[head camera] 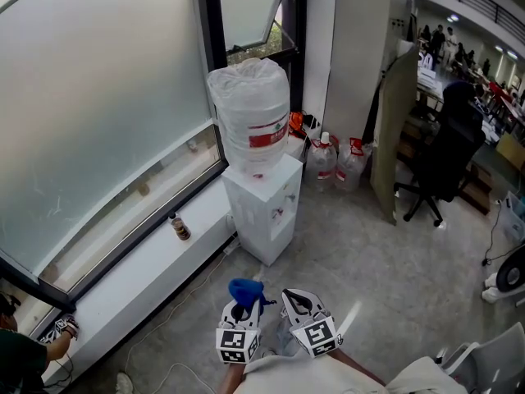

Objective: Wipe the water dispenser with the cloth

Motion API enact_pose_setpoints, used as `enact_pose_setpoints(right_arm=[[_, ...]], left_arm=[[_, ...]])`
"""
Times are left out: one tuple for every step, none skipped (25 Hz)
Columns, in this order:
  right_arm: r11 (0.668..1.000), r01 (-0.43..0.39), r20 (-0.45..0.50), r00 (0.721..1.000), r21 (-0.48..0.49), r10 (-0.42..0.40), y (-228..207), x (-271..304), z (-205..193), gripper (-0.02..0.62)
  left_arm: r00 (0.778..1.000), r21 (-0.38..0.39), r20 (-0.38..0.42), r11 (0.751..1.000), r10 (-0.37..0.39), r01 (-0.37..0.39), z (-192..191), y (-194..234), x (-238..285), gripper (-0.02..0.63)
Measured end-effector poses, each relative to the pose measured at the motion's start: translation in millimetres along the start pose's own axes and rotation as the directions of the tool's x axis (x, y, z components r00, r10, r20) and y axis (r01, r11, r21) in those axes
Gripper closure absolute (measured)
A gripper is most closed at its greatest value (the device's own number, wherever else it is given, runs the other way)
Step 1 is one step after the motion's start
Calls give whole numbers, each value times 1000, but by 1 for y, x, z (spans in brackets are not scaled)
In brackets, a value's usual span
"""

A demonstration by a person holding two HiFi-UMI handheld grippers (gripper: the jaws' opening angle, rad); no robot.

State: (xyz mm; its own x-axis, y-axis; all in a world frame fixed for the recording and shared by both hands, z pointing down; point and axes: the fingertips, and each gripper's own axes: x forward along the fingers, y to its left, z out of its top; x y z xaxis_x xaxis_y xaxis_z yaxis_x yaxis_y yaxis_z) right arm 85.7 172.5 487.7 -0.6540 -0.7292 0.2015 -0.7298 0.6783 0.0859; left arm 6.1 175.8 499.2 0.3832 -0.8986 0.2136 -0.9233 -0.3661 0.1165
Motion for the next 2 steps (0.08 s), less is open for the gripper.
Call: enact_pose_setpoints(right_arm=[[1000, -1, -3, 1000, 1, 1, -2, -1, -2, 581], [1000, -2, -5, 1000, 1, 2, -4, -2, -4, 581]], left_arm=[[1000, 0, 1, 1000, 0, 0, 1, -2, 1, 543], [1000, 0, 3, 1000, 0, 0, 2, -4, 3, 543]])
